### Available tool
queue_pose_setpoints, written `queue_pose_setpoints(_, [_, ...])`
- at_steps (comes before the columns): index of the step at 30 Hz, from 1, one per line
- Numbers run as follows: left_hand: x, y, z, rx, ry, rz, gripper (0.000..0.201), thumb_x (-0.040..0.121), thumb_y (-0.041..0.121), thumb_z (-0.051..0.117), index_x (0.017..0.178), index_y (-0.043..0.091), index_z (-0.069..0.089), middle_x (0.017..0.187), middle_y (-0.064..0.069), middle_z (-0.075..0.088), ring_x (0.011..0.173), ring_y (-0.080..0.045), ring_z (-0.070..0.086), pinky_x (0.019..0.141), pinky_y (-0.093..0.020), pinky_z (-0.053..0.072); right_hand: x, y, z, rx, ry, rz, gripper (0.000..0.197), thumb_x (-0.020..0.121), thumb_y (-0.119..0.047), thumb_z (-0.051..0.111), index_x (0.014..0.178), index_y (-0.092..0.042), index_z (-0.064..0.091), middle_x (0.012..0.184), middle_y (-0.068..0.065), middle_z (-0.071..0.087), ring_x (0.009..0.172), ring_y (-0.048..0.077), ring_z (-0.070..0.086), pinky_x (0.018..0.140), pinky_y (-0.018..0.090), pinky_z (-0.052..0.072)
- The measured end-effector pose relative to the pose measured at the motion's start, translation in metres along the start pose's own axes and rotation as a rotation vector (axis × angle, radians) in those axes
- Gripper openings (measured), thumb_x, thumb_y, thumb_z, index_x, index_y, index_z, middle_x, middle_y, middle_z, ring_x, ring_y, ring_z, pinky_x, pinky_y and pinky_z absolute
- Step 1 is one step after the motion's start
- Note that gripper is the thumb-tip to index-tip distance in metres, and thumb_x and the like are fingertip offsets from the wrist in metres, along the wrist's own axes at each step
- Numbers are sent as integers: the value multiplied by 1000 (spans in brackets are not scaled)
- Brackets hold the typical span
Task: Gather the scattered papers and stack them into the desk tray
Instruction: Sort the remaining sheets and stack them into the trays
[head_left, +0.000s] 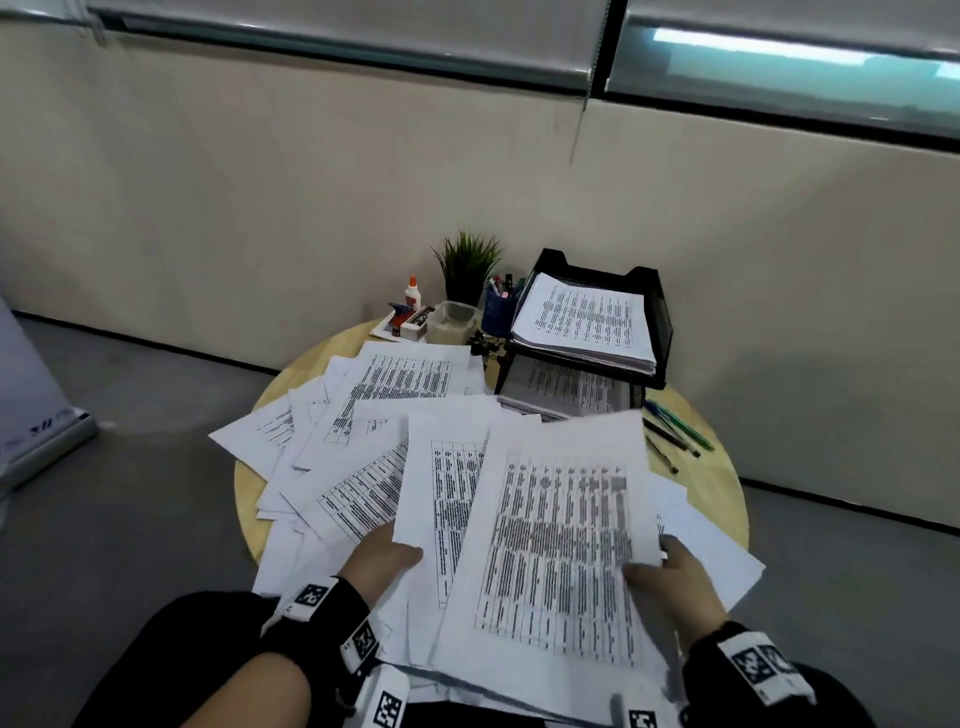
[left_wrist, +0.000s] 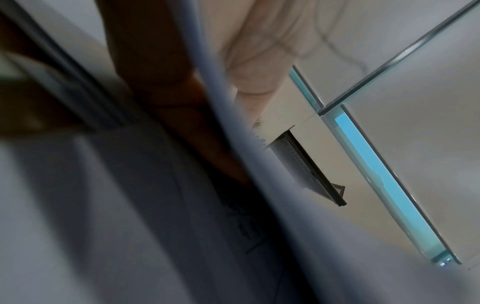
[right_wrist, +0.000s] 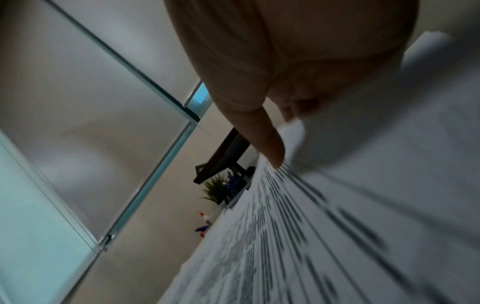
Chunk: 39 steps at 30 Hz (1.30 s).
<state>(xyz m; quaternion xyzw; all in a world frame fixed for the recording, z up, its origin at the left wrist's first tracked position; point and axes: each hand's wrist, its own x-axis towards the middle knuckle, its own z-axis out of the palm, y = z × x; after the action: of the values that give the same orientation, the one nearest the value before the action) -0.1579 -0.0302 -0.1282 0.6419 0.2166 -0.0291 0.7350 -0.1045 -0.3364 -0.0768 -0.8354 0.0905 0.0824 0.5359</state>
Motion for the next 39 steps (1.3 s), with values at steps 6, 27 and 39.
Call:
queue_pose_setpoints(6, [-6, -2, 5, -45, -56, 32, 47, 54, 18, 75, 99, 7, 69, 94, -6, 74, 91, -23, 68, 87, -35, 49, 7, -3, 15, -261, -76, 66, 41, 82, 3, 59, 121, -1, 46, 101, 15, 57, 84, 23, 56, 73, 26, 45])
queue_pose_setpoints(27, [-15, 3, 21, 91, 38, 84, 30, 75, 7, 73, 103, 4, 60, 97, -9, 68, 79, -14, 63, 63, -16, 49, 2, 10, 18, 305, -196, 129, 22, 62, 6, 64, 83, 4, 62, 69, 18, 64, 70, 32, 59, 72, 38, 47])
queue_pose_setpoints(39, [-14, 22, -20, 92, 670, -105, 96, 77, 19, 75, 148, 0, 12, 151, -23, 23, 136, -38, 30, 108, -46, 34, -2, 11, 19, -101, -10, -30, 16, 75, 8, 60, 77, -7, 59, 74, 11, 66, 65, 24, 60, 56, 25, 42])
